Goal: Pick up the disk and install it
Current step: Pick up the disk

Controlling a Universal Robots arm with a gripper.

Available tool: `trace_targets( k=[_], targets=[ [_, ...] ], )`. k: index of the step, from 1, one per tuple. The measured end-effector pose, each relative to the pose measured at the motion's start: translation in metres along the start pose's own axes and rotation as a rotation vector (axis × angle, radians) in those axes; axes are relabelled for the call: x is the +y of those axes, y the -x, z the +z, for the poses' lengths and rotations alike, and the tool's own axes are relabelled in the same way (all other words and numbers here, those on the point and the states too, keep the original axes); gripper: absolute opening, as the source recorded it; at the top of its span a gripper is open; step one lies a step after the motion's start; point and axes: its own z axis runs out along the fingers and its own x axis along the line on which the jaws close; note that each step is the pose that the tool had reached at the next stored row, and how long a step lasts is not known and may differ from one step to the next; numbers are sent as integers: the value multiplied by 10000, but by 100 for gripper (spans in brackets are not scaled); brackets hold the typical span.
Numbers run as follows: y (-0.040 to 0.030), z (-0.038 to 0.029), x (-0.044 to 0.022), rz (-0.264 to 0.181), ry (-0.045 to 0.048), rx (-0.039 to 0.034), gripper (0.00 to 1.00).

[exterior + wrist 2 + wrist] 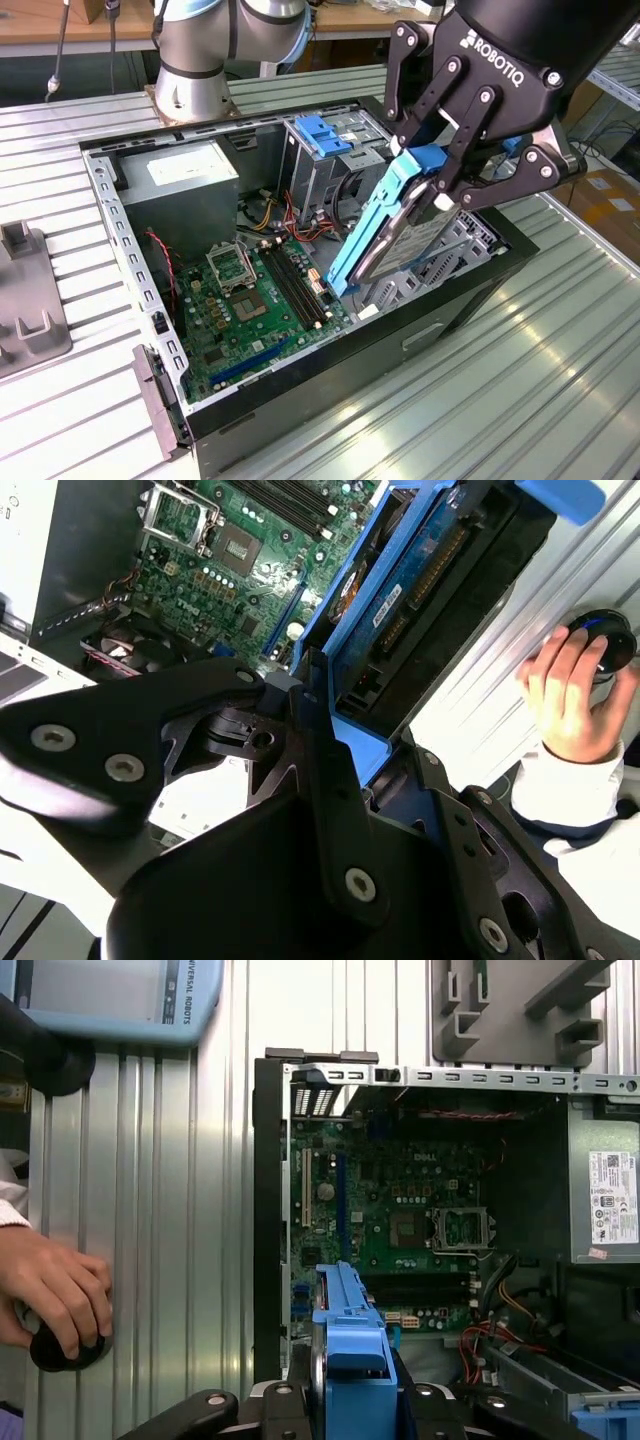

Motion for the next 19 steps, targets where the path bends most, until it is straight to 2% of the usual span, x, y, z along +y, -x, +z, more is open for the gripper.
trace_targets(
  k=[19],
  targets=[
    [-21, -2, -185, 0, 0, -1, 37]
  ],
)
